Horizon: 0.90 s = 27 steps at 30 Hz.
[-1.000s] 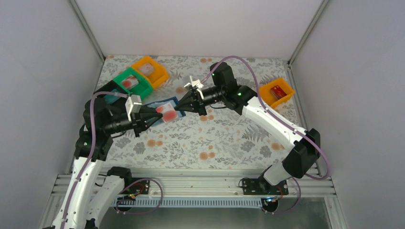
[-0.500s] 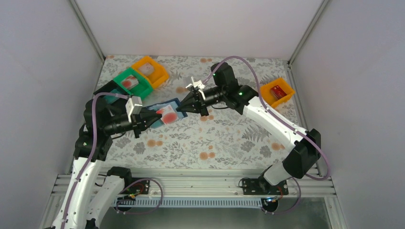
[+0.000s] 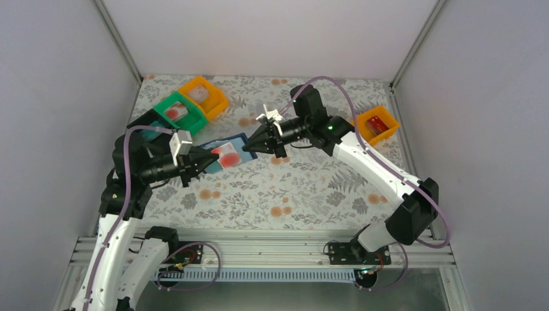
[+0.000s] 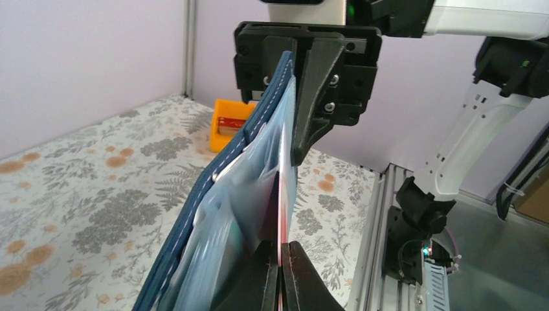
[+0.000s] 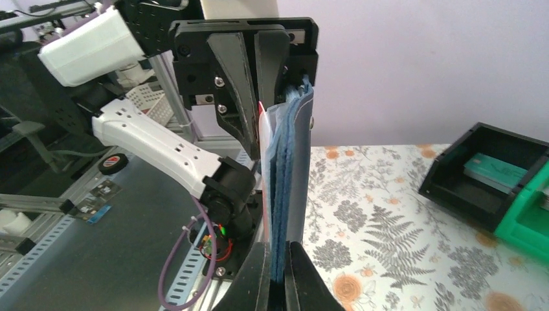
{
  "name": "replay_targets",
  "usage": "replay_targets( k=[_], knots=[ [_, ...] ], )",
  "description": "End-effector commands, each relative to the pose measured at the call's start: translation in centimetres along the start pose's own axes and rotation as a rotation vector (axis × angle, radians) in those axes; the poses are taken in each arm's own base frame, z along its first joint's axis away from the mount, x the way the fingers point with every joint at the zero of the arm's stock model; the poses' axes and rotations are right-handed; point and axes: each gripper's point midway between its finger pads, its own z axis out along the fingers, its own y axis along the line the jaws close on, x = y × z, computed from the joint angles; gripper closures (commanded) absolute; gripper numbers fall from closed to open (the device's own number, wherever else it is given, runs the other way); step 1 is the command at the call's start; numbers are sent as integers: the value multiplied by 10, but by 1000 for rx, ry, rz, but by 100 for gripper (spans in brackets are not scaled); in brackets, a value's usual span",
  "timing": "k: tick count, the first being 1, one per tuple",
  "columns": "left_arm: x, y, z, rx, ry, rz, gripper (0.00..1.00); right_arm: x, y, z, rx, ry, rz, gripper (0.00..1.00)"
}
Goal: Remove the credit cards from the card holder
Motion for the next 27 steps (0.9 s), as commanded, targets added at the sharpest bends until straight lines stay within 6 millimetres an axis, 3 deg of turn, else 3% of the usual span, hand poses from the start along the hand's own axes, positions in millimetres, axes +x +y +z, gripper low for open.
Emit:
replay_targets(
  k=[1, 8, 15, 18, 22, 27],
  knots=[
    [-7, 8, -5, -72, -15, 5, 98, -6, -8, -18, 106, -11, -14, 96],
    [-3, 35, -11, -214, -34, -88, 98, 9, -50, -51, 295, -22, 126, 96],
    [-8, 57, -20, -298, -116, -274, 98, 31, -84, -68, 425, -27, 283, 96],
    [-13, 60, -23, -313, -143, -292, 98, 50, -87, -54, 328, -12, 405, 96],
    [-20, 56, -25, -296, -166, -290, 98, 97, -92, -21, 243, 79, 564, 96],
    [-17, 59, -25, -303, -167, -295, 98, 138, -88, 4, 141, 102, 734, 96]
  ],
)
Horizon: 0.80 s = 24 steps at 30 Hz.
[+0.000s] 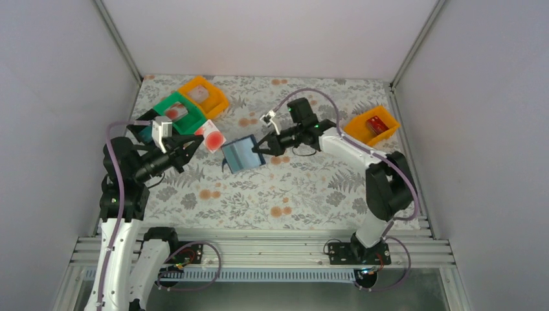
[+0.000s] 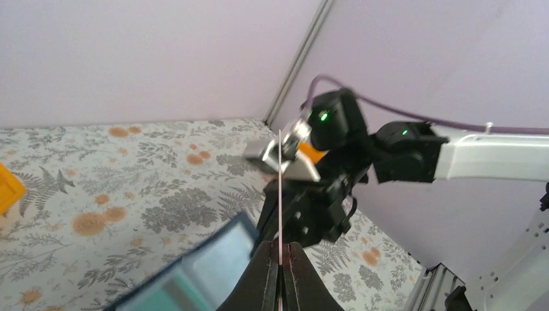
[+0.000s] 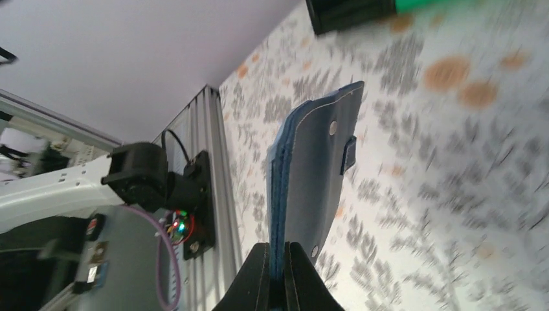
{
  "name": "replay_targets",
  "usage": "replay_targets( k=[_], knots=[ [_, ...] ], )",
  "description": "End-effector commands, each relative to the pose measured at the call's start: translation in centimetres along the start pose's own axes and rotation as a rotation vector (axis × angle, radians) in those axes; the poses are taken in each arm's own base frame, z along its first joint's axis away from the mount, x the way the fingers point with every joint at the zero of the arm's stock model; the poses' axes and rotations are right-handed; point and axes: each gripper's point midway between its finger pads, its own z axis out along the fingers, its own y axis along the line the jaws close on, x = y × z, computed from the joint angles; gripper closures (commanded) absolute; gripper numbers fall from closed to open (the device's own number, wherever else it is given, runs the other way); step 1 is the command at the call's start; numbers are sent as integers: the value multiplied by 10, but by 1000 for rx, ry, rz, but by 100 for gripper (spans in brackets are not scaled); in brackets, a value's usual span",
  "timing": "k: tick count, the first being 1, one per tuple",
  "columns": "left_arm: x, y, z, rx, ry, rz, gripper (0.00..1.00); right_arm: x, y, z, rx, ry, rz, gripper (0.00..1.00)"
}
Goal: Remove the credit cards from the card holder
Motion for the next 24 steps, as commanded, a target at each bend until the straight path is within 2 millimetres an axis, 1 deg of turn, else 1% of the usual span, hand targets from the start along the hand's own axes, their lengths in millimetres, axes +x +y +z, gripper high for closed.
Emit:
replay_targets(
  k=[1, 4, 7, 8, 9, 11, 12, 14, 15, 16, 17, 18, 19, 20, 22, 23, 24],
  knots=[
    [0, 1, 0, 4, -16, -24, 98, 29, 4, 23, -113, 72, 155, 96],
    [3, 4, 1, 6, -16, -41, 98, 61, -18, 36, -80, 142, 276, 96],
    [4, 5, 1, 9, -19, -49, 98, 82, -42, 36, -19, 153, 369, 94],
    [4, 5, 2, 11, -19, -49, 98, 87, -52, 34, 18, 150, 400, 86],
    [4, 4, 2, 14, -20, -49, 98, 92, -63, 31, 66, 151, 427, 75],
    [4, 3, 1, 18, -20, -46, 98, 98, -88, 19, 211, 146, 455, 46],
    [4, 3, 1, 20, -20, -42, 98, 96, -97, 12, 279, 137, 454, 38],
    [3, 0, 1, 27, -21, -33, 98, 78, -102, -8, 404, 92, 398, 30],
    [3, -2, 0, 37, -22, -25, 98, 63, -96, -17, 433, 58, 341, 29],
    [2, -6, -1, 52, -25, -10, 98, 44, -82, -25, 428, 18, 264, 27],
    [1, -10, -2, 70, -27, 3, 98, 22, -57, -31, 390, -28, 160, 25],
    [-1, -14, -3, 86, -33, 19, 98, 5, -29, -32, 325, -61, 53, 23],
    [-3, -19, -4, 104, -39, 39, 97, -11, 3, -34, 248, -95, -57, 21],
    [-4, -23, -5, 120, -41, 56, 98, -23, 38, -34, 157, -119, -164, 20],
    [-6, -31, -7, 154, -42, 87, 98, -33, 96, -35, -10, -153, -339, 15],
    [-6, -35, -8, 171, -40, 102, 98, -36, 117, -36, -67, -171, -402, 13],
    [-5, -38, -9, 186, -35, 118, 98, -40, 133, -36, -109, -189, -452, 12]
  ],
)
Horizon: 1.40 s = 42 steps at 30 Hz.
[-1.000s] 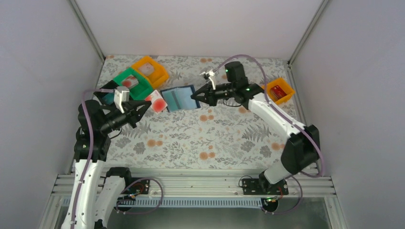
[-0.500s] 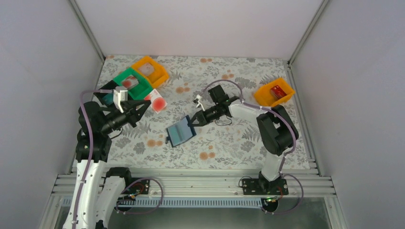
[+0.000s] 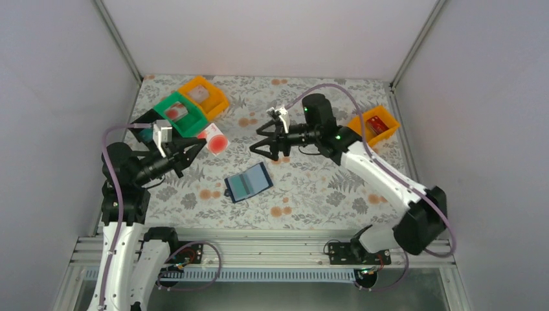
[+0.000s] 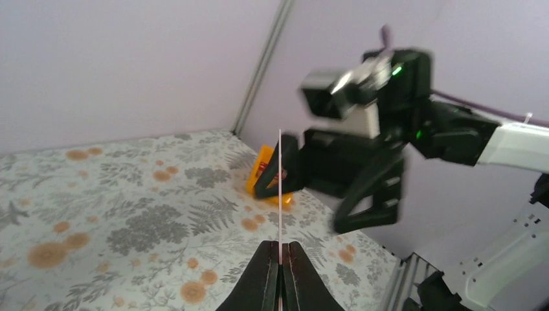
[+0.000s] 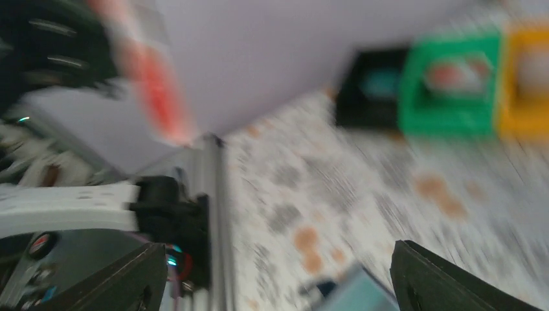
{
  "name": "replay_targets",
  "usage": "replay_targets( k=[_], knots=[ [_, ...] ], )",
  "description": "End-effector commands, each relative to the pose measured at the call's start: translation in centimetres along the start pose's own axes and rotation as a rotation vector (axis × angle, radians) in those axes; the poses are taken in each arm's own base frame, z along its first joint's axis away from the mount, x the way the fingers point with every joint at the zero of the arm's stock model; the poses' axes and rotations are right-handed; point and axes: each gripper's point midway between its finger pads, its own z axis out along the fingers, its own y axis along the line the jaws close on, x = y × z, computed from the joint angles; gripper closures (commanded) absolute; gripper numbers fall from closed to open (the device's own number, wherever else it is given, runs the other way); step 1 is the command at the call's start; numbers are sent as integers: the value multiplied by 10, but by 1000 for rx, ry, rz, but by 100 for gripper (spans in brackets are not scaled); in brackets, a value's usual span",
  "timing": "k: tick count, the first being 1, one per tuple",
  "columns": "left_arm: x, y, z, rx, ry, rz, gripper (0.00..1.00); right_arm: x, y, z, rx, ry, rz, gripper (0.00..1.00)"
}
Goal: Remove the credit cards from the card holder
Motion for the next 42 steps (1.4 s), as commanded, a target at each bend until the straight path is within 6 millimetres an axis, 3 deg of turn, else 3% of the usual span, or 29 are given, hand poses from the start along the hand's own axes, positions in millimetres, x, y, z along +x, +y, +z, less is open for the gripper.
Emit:
replay_targets(
  k=[1, 6, 11, 14, 18, 19, 24, 25, 26, 28, 29, 32, 34, 38, 42],
  knots=[
    [-5, -26, -4, 110, 2, 99, 98, -42, 103, -18, -309, -146, -362, 12],
    [-3, -36, -6, 158, 22, 145, 98, -60, 135, -4, -411, -155, -442, 10],
    [-1, -43, -8, 191, 33, 159, 98, -64, 138, 14, -439, -119, -450, 20],
    [2, -41, -7, 193, 40, 156, 98, -63, 142, 20, -472, -107, -448, 41],
    [1, -34, -4, 169, 42, 135, 98, -57, 143, 28, -469, -80, -443, 89],
    [1, -33, -4, 166, 44, 131, 98, -56, 140, 30, -448, -76, -436, 95],
    [-3, -25, -2, 112, 37, 148, 97, -52, 127, 30, -399, -42, -364, 96],
    [-3, -18, -2, 69, 34, 173, 90, -54, 120, 29, -388, -30, -312, 96],
    [-4, -11, -3, 20, 38, 209, 70, -56, 112, 29, -373, -17, -258, 96],
    [-1, 2, -6, -73, 78, 382, 19, -62, 93, 27, -344, 11, -135, 96],
    [-3, 13, -9, -146, 96, 470, 10, -62, 82, 26, -336, 25, -67, 96],
    [-20, 39, -21, -351, 139, 721, 8, -59, 46, 29, -266, 55, 106, 96],
    [-22, 29, -22, -300, 200, 1023, 8, -54, 28, 34, -184, 89, 171, 96],
    [-22, 5, -27, -215, 217, 1586, 8, -58, 46, 31, -300, 104, 229, 96],
    [-20, 8, -27, -260, 224, 2183, 6, -66, 57, 24, -319, 100, 240, 96]
  ],
)
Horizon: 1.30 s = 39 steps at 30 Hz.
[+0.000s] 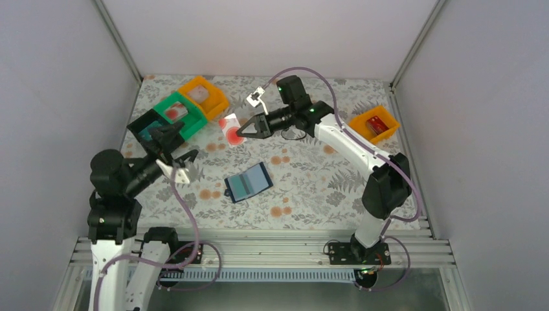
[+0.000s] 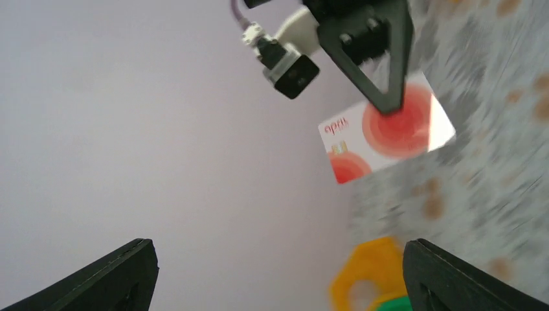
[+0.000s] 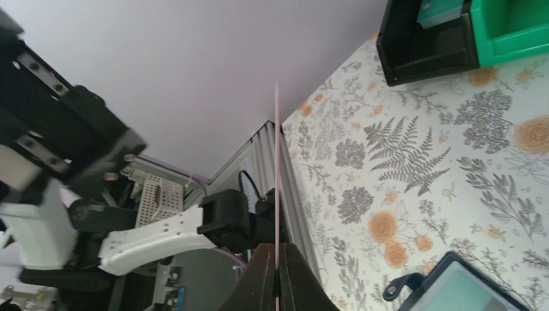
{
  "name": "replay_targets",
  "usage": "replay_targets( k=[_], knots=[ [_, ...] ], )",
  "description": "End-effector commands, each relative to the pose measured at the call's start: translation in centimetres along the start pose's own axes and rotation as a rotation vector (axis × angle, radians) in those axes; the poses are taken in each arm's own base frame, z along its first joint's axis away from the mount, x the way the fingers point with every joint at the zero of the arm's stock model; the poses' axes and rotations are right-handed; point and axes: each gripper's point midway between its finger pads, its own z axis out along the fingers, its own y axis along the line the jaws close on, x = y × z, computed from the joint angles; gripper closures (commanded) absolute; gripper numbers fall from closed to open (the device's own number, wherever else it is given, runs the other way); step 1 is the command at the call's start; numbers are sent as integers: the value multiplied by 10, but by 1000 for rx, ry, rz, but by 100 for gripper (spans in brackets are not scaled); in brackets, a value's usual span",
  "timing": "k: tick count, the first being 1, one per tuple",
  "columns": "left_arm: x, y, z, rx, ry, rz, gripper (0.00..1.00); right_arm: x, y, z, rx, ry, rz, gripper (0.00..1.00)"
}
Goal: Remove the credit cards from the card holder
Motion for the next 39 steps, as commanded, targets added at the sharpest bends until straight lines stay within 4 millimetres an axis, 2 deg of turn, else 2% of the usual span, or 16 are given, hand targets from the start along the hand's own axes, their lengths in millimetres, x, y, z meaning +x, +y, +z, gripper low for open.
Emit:
replay_targets(
  k=[1, 4, 7, 9, 11, 13, 17, 22, 26, 34, 37, 39],
  knots=[
    [-1, -1, 0, -120, 0, 833, 5, -12, 37, -10, -65, -6, 30, 96],
    [-15, -13, -1, -190, -82, 1116, 8, -10, 39, -5, -81, 2, 52, 96],
    [-19, -37, 0, -263, -147, 1458, 13, -10, 52, 9, -110, 24, 42, 96],
    [-27, -43, -3, -282, -196, 1559, 15, -11, 61, 18, -129, 38, 20, 96],
    [-30, -43, -5, -270, -210, 1555, 17, -11, 70, 24, -148, 49, -3, 96],
    [-24, -43, -4, -237, -173, 1542, 22, -11, 76, 29, -162, 55, -16, 96],
    [-12, -51, -2, -156, -152, 1513, 41, -13, 85, 38, -192, 69, -30, 96],
    [7, -41, 6, -97, -51, 1472, 44, -11, 96, 45, -214, 96, -62, 96],
    [14, -37, 8, -92, -10, 1456, 51, -4, 97, 52, -227, 120, -53, 96],
    [12, -36, 8, -107, -15, 1459, 79, 6, 103, 70, -269, 168, -55, 96],
    [13, -36, 8, -101, -8, 1454, 96, 8, 100, 73, -268, 176, -47, 96],
    [12, -36, 7, -95, -9, 1440, 98, 9, 98, 73, -264, 180, -45, 96]
  ],
)
